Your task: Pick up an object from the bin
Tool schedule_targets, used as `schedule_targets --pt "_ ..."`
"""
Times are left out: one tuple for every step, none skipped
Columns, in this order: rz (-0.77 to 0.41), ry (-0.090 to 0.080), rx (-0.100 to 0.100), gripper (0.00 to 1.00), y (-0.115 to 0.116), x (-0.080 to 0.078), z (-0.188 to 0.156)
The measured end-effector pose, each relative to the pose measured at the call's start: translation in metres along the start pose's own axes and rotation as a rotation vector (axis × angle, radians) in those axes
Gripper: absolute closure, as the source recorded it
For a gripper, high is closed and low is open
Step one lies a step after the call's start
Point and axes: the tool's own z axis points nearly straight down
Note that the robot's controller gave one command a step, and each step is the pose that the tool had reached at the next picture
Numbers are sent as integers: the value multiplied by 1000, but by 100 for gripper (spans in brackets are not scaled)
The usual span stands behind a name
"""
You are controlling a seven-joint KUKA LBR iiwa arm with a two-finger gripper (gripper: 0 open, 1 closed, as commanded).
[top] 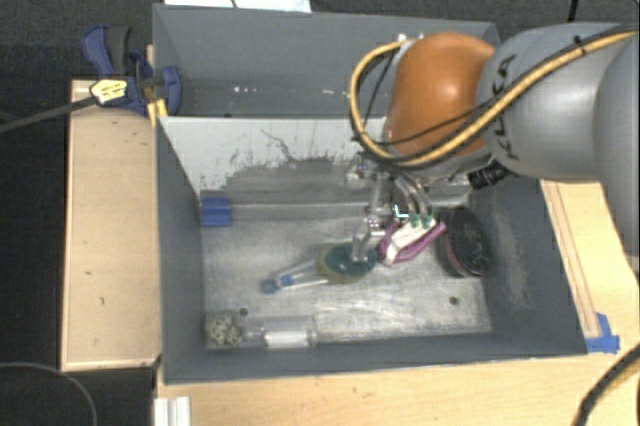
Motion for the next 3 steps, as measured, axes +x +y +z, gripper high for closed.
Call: schedule_targets --pt "94 -14 -2 0 -22 67 74" --pt "95 -20 -2 100 -21 63 70" --pt "95 -16 -2 100 -8 63 -105"
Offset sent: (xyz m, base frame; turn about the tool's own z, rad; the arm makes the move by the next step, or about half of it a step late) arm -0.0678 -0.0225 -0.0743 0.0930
